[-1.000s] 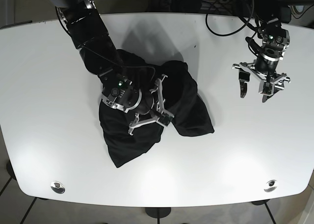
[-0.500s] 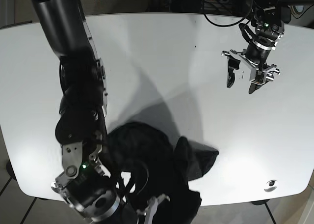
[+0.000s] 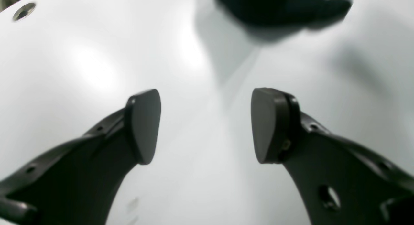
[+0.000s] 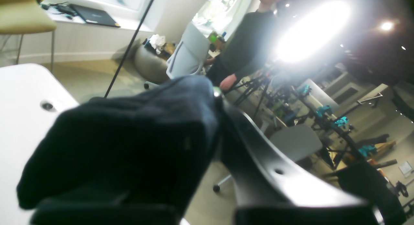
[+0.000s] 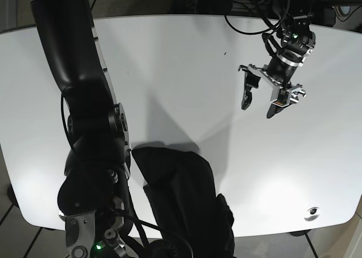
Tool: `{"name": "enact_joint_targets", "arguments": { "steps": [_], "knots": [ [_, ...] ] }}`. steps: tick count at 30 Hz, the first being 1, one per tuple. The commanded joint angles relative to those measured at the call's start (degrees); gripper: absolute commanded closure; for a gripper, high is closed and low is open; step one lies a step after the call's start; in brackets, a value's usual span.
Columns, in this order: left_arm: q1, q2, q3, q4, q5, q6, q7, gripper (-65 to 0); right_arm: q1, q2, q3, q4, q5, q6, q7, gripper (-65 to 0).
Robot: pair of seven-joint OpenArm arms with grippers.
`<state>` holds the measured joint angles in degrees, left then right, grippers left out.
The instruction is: Fold the T-shirt properly
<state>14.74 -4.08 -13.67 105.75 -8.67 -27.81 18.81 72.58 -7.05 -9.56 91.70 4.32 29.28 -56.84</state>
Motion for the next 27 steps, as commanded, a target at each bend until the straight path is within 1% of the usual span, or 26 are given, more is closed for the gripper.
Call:
{"name": "enact_joint_targets", "arguments": {
  "steps": [1,3,4,6,7,10,13,17,21,23,25,26,27],
  "knots": [
    [-3.3,0.9,2.4,-1.9,-0.7,2.5,-1.4,-40.1,2.2,-0.4,0.1,0.2,0.2,-0.66,2.1,-1.7],
    [-8.5,1.1,6.5,-6.5,-0.7,5.5,-1.4,-41.4,2.2,-0.4,0.1,-0.1,0.2,-0.66,2.2,-1.7],
    [-11.4,1.1,9.0,-9.8,-0.7,7.5,-1.4,-44.3,2.2,-0.4,0.1,0.1,0.2,-0.66,2.5,-1.7],
    [-15.1,1.1,12.5,-14.9,-0.8,11.1,-1.4,-46.7,2.2,-0.4,0.1,-0.2,-0.1,-0.66,3.0,-1.7],
    [-16.2,1.1,13.5,-16.6,-0.8,11.7,-1.4,-46.7,2.2,-0.4,0.1,-0.2,-0.2,-0.66,3.1,-1.7],
    [-17.5,1.2,14.8,-19.7,-0.9,11.8,-2.0,-46.7,2.2,-0.3,-0.1,-0.2,-0.2,-0.66,3.8,-1.7],
    [-17.6,2.7,14.9,-23.1,-0.8,11.8,-6.4,-47.1,2.2,-0.3,0.0,-0.2,-0.2,-0.66,3.9,-1.7],
    [-20.3,2.7,20.1,-28.7,-0.9,11.8,-9.4,-46.7,2.2,-0.3,0.0,-0.2,-0.2,-0.57,4.0,-1.7],
    [-23.1,3.6,22.4,-35.2,-0.9,11.8,-13.3,-46.7,2.2,-0.3,-0.1,-0.2,-0.2,-0.49,4.0,-1.9],
    [-25.3,5.2,23.6,-39.3,-0.9,11.8,-14.1,-46.5,2.2,-0.3,-0.1,-0.2,-0.2,-0.4,4.0,-1.9],
    [-27.4,5.7,24.4,-43.6,-0.9,11.8,-14.4,-46.5,2.2,-0.3,-0.1,-0.1,-0.2,-0.4,4.0,-1.9],
    [-29.0,5.7,25.8,-45.9,-0.9,11.8,-14.4,-46.0,2.2,-0.3,0.0,-0.1,-0.2,-0.4,4.0,-1.9],
    [-30.1,5.7,26.6,-47.2,-0.9,11.8,-14.3,-43.6,2.2,-0.3,0.0,-0.1,-0.2,-0.31,4.0,-1.9]
  ]
}}
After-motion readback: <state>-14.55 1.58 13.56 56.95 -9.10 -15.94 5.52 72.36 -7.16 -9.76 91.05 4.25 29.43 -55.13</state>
